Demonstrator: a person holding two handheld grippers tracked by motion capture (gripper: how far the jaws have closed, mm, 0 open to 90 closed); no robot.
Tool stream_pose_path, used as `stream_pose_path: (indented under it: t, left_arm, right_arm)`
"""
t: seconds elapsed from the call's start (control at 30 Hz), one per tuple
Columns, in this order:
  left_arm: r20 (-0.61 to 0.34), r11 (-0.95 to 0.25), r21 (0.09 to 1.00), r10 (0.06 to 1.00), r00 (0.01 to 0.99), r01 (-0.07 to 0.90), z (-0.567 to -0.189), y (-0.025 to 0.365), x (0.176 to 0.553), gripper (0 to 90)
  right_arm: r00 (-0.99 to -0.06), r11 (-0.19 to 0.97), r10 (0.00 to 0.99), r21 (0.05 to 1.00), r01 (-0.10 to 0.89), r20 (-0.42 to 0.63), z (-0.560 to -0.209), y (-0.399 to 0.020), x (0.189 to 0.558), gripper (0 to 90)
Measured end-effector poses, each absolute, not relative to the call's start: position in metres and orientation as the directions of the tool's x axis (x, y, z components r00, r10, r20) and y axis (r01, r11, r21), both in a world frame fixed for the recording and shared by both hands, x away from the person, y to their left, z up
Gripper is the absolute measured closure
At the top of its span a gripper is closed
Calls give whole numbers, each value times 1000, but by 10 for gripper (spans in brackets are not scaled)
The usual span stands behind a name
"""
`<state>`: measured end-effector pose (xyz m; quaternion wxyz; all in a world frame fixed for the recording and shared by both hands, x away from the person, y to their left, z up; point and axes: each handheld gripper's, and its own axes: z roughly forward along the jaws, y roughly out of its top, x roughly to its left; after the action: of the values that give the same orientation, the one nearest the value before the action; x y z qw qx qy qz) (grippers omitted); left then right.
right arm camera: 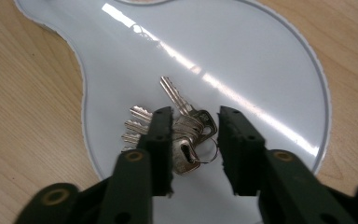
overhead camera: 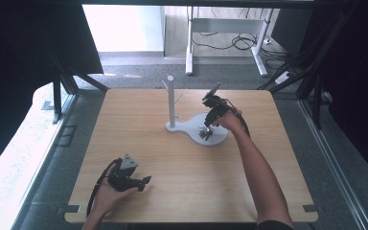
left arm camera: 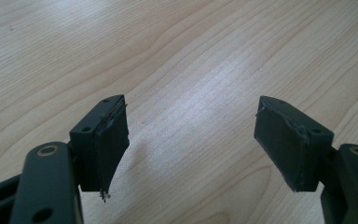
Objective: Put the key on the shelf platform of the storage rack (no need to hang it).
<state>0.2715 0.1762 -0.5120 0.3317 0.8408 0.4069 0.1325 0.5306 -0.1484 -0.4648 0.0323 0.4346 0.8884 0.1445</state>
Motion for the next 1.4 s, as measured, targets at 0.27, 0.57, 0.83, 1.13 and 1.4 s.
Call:
stream_pose_path:
  t: [0.27,0.57,0.83,1.13,1.4]
  left_arm:
    - [-46,-451,666,770,637,594,-512,175,271,262]
    - [-38,-457,663,770,637,592,-512,174,271,263]
    - [-34,-467,663,763,646,585,-513,171,271,263]
    - [-37,-471,664,754,655,580,-512,167,270,263]
    - [-36,-477,661,751,659,580,-513,165,270,263]
  right_arm:
    - [-630,584,774,313,749,63,-457,-150,524,514]
    - [-652,593,754,349,726,75,-453,-161,508,482]
    - [-672,594,734,390,703,94,-441,-185,482,482]
    - [-678,576,727,437,691,113,-433,-220,447,486]
    - [-676,559,724,458,691,137,-437,-244,419,485]
